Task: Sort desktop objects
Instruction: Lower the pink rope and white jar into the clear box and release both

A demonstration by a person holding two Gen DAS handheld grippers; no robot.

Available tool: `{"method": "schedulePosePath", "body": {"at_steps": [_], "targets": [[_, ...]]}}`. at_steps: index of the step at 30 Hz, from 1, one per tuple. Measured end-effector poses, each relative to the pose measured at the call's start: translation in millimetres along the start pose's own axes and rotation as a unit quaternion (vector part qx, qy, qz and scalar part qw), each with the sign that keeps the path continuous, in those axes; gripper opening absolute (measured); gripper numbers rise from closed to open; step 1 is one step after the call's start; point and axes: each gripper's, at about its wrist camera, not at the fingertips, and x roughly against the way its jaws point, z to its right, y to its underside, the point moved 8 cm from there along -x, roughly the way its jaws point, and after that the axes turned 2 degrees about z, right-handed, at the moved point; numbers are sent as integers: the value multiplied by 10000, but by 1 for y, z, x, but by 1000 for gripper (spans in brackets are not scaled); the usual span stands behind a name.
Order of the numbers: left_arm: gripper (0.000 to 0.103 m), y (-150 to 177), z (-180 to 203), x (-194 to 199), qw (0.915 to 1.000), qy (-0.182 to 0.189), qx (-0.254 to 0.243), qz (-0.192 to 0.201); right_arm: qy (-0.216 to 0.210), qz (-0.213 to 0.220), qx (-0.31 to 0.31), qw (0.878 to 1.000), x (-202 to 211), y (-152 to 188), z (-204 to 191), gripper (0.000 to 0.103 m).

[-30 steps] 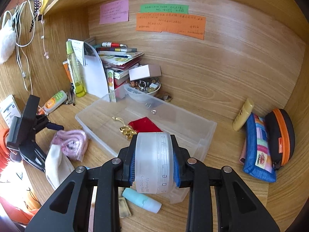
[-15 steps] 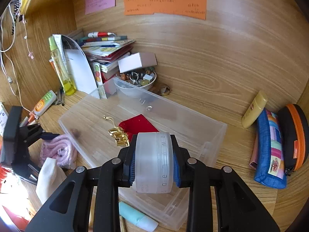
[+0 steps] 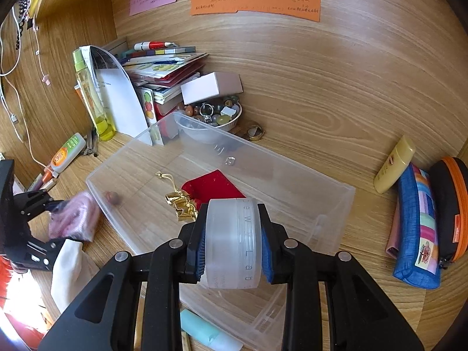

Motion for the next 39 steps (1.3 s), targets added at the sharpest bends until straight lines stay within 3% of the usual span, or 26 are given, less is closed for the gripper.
{"method": "schedulePosePath", "body": {"at_steps": [3,8,14,22,31,33,35,39], "targets": [[63,-9,-7,16,9995,-144,120,258,22,-11,-17,10000,-4,0,1,27],[63,-45,-4,23,9969,47,340,701,125,-111,-38,9999,-17,0,6,27],[63,-90,13,22,9941,455,278,942,209,-279,-5,9994,-31,3,6,27],[63,-140,43,-3,9910,1006,211,861,349,-301,251,9986,-40,6,-2,27],[63,-162,64,-48,9936,957,129,591,383,-42,369,9986,-33,3,-2,28],[63,-163,66,-57,9936,1007,165,487,377,11,350,9987,-32,3,0,34],[63,-163,70,-64,9929,1096,207,408,348,138,320,9988,-28,2,2,52],[63,-163,75,-79,9936,1076,176,284,315,255,417,9983,-24,2,3,58]]}}
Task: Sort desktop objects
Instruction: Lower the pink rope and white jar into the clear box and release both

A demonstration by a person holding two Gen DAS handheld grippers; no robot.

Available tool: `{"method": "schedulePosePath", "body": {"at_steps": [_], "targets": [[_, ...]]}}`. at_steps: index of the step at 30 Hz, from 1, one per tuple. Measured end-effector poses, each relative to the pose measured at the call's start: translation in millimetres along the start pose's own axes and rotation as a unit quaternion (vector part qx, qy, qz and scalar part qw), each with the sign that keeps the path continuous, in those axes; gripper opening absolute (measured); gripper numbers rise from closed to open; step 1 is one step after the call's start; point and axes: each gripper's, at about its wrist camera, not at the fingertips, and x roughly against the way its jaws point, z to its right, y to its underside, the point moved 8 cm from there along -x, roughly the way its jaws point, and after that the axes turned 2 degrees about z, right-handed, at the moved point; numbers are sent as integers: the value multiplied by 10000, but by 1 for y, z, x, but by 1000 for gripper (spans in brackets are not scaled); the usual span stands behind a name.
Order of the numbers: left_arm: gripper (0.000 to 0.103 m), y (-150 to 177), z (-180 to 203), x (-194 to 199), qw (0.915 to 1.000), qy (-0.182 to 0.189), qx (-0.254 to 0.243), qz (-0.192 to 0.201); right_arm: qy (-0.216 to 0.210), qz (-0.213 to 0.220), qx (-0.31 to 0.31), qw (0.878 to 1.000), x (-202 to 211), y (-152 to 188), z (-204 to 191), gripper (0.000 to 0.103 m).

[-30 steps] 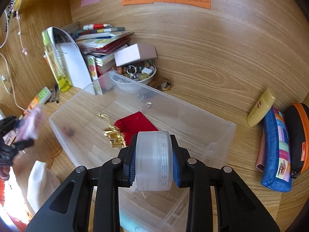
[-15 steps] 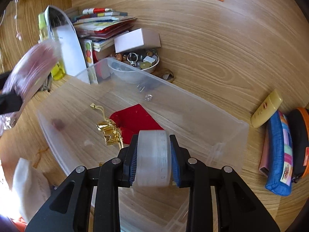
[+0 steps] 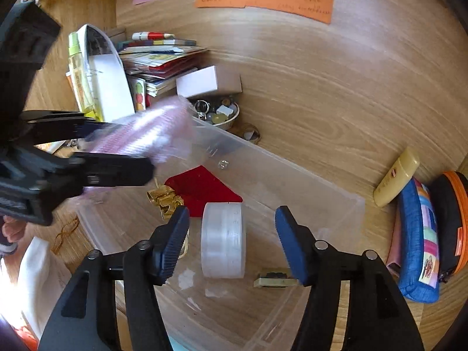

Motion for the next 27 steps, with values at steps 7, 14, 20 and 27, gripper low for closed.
{"method": "schedulePosePath", "body": {"at_steps": [7,14,20,27], "targets": [[64,8,-3,-21,9997,-115,9,-204,138,-8,-114,9998,-1,4,11,66],[64,7,-5,-22,9997,-169,-82,-171,390,226,-175,9988,9,0,18,76],[66,10,-8,-17,9994,-295,-171,-101,569,264,-147,9979,11,-1,17,80],[82,1,-3,9,9979,-406,-348,367,606,355,-119,9975,19,-4,14,83]]}}
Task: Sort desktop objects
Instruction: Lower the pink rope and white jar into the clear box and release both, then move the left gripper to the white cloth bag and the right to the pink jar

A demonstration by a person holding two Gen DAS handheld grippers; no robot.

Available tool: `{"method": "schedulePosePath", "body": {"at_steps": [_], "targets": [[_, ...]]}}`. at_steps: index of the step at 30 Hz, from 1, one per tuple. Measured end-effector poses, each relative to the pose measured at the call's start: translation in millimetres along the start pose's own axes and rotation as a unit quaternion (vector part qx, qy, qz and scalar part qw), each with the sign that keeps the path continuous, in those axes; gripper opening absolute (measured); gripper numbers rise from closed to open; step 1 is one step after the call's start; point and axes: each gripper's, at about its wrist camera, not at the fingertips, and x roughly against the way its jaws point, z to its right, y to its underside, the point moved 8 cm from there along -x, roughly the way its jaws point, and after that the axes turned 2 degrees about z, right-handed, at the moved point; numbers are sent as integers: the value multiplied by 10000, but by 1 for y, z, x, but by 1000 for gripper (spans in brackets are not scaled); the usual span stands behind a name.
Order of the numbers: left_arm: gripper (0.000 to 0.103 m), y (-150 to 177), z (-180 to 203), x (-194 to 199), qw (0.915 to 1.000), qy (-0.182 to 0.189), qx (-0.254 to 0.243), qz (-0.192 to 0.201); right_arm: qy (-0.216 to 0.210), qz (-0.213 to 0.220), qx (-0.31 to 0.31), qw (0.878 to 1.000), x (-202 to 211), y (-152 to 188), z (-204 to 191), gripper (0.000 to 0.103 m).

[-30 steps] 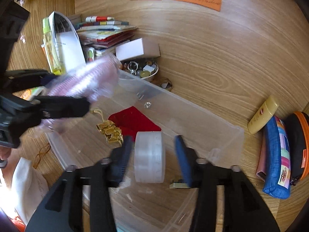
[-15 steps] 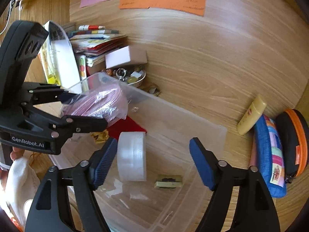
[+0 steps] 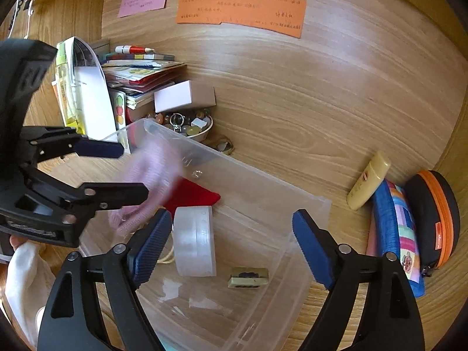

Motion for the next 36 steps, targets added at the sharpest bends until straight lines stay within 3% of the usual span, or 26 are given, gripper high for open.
{"method": "schedulePosePath", "body": {"at_steps": [8,11,22,36], "targets": [[98,-11,-1,36,9990,-39,52,449,210,63,-320,9992,18,-8,11,90],[99,-10,0,43,9987,-87,0,495,217,99,-414,9989,30,-8,14,95],[100,9,5,71,9981,-267,-115,551,256,515,-171,9982,82,2,-13,97],[102,62,21,115,9966,-464,-243,639,-69,552,-240,9982,117,43,-50,98]]}}
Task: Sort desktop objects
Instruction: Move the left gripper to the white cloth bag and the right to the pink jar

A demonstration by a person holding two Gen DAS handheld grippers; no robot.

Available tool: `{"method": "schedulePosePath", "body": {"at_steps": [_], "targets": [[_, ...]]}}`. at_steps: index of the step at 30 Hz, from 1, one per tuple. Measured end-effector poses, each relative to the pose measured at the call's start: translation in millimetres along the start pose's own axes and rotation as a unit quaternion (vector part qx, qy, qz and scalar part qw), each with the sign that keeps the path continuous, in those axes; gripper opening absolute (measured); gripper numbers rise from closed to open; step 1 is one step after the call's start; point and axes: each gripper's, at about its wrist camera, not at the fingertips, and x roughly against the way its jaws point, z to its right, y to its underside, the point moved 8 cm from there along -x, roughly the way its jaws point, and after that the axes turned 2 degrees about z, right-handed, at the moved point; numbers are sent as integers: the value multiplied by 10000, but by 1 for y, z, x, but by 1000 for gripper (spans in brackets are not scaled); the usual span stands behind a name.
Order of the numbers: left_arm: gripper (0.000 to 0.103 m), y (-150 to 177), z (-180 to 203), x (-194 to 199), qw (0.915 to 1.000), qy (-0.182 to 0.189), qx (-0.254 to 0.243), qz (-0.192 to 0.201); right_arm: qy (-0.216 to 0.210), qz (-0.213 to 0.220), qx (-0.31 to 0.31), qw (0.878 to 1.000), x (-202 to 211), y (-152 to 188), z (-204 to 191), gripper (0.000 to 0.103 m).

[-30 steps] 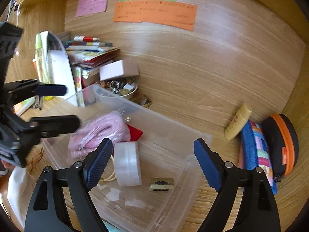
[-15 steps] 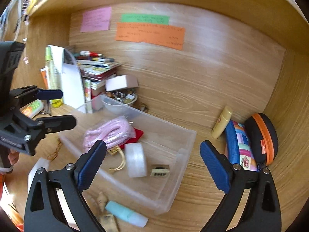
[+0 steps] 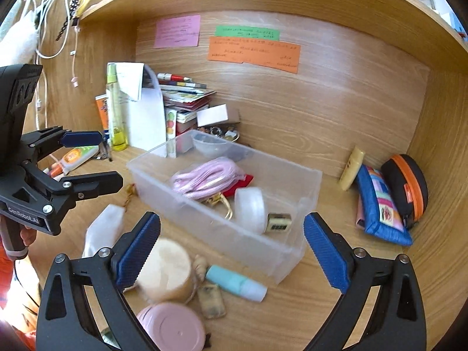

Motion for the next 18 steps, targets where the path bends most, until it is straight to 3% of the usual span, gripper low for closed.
{"method": "schedulePosePath", "body": {"at_steps": [9,12,18], "targets": [[102,33,15,15,9994,233,184,-154,-443,-142,-638,9969,16,34,2,98],[102,42,21,21,9994,273,97,-167,-354,-283,-580,9973,17,49,4,98],[102,64,28,21,9984,367,118,-414,-656,-587,-457,9951,20,70,-6,98]]}}
